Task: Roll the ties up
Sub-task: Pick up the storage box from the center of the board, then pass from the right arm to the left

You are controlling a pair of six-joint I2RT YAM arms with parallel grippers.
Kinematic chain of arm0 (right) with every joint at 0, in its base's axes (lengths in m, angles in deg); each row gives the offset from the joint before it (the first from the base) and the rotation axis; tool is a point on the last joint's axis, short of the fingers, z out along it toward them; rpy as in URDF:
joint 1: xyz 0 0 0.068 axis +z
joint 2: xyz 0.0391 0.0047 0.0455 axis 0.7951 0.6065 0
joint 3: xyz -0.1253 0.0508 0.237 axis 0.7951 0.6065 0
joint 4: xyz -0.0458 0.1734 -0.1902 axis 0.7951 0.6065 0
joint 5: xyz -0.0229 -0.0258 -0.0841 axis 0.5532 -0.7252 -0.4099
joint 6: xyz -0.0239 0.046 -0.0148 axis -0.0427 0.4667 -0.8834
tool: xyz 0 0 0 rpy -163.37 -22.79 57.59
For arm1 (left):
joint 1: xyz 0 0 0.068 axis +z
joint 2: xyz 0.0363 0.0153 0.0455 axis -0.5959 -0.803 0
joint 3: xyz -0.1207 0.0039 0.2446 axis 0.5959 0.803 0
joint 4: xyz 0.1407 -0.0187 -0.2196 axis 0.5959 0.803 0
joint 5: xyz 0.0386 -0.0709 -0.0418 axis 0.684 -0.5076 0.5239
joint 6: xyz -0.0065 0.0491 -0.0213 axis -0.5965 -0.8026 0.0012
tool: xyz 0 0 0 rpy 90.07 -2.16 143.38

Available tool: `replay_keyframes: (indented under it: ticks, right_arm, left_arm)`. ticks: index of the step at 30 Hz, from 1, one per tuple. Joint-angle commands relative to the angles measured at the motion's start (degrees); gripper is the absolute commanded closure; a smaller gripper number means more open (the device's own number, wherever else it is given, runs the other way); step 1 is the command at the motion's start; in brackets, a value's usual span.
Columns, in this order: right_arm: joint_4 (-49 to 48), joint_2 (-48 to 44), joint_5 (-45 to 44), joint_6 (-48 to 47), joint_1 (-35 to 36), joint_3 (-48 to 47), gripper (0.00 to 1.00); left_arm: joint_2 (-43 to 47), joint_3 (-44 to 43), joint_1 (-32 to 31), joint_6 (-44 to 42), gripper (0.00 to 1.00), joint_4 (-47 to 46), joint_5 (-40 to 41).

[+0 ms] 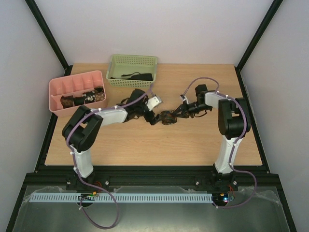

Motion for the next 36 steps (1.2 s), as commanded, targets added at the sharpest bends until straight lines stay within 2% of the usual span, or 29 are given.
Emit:
replay_keyframes:
  ticks: [1,4,8,14,16,18,20,22,26,36]
  right_arm:
    - [-8.3,-4.2,3.5,8.7,-1.1,-0.3,0.99]
    - [-13.9,-5.7,5.4,14.2,-1.1,-1.0,0.99]
    - [-23.8,-7.3,8.6,23.6,-1.1,-0.9,0.99]
    - [-49.0,-8.9,13.7,45.8,-0.2,0.8,0.99]
    - [-57.2,-9.2,15.0,51.2,0.6,1.6,0.98]
    - [-66.9,-9.3,16.0,60.4,1.5,3.3,0.99]
    - [-76.3,-9.2,17.0,68.0,2.4,4.7,0.99]
    - [-81.9,-9.1,17.0,72.2,3.3,5.4,0.99]
    - [-84.2,-9.1,17.0,73.6,4.5,5.3,0.99]
    - [-85.6,-9.5,16.8,73.6,6.3,4.8,0.99]
  left_arm:
    - [4.1,-7.0,5.5,8.7,0.01,13.4,0.3]
    - [5.4,-10.3,10.9,14.6,0.0,17.3,-3.8]
    - [6.0,-15.1,18.1,20.2,0.01,20.4,-16.5]
    - [4.2,-18.7,23.3,28.0,0.01,23.0,-36.5]
    - [2.3,-18.8,23.8,32.2,0.01,21.7,-43.1]
    - [2.2,-16.7,23.9,40.3,0.01,14.0,-46.8]
    - [2.5,-14.2,23.7,50.1,0.01,1.1,-49.0]
    - [2.3,-12.6,23.1,58.5,0.0,-7.6,-50.3]
    - [1.3,-11.5,21.5,68.4,0.01,-18.4,-52.0]
    - [-0.6,-14.5,19.9,64.1,0.01,-8.9,-49.9]
